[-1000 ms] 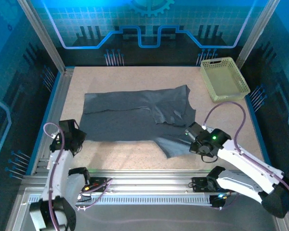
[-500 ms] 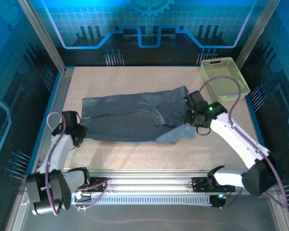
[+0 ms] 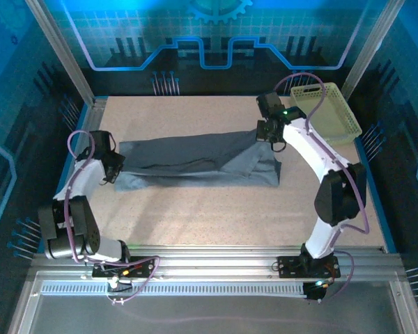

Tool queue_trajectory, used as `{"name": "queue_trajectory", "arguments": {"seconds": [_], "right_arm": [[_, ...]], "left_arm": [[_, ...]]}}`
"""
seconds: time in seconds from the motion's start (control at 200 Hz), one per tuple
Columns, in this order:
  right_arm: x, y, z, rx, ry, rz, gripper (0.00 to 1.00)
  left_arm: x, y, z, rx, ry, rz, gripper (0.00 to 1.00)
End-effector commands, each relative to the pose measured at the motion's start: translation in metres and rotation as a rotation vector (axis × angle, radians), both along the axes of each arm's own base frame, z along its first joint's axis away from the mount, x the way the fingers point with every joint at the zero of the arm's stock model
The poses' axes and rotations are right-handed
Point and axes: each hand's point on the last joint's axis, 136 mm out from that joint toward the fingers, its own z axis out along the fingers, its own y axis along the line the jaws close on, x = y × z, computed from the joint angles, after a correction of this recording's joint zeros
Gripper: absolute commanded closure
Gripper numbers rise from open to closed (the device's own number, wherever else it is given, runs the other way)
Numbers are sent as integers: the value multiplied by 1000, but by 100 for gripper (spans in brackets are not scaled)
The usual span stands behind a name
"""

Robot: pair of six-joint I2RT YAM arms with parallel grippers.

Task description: Fold the inside-out t-shirt

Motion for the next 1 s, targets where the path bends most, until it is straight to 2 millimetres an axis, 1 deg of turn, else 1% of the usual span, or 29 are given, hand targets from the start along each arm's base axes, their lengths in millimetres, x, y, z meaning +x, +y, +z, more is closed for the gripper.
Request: {"name": "queue_trajectory", "arguments": {"seconds": [0.0,0.075,0.08,0.085,0.09,0.175,0.37,0.53,0.63,0.685,0.725,0.755,0.8,0.85,0.885,0.93,0.97,0.995], "right_arm": [[27,-5,6,-15,-30,7,97],[39,-1,2,-16,-20,18,97],[40,-1,5,-14,-26,19,97],[40,-1,2,-16,-21,21,97],[41,0,5,-13,-28,21,97],[55,5,-1,-13,-22,30,97],[73,7,-19,-32,13,16,97],[81,6,-38,-39,46,8,94],[85,6,-47,-39,61,6,88],[87,4,-50,-39,68,2,82],[89,2,-50,-41,70,2,71],[89,1,-49,-49,73,1,65],[89,-3,-46,-66,73,-1,57],[86,-7,-40,-87,70,-6,51],[83,-9,-35,-94,63,-2,49],[77,-9,-30,-96,56,5,49],[71,-7,-24,-83,42,17,48],[66,-3,-25,-68,44,33,48]], "left_arm": [[17,3,8,8,-13,5,100],[24,5,4,9,2,-2,100],[24,5,4,8,3,-2,100],[25,5,3,7,4,-3,100],[25,5,3,7,6,-3,100],[32,5,-4,0,27,-14,100],[42,7,-23,-6,78,-33,96],[47,8,-37,-6,116,-51,87],[49,12,-42,2,138,-55,80],[50,15,-43,9,145,-55,72],[50,17,-43,11,153,-57,62],[50,20,-41,20,158,-57,58],[48,25,-38,38,168,-53,52],[46,31,-29,63,163,-45,44],[43,36,-23,88,164,-39,36],[39,41,-10,127,155,-32,30],[35,43,-2,149,148,-31,28],[33,43,2,158,143,-31,27]]}}
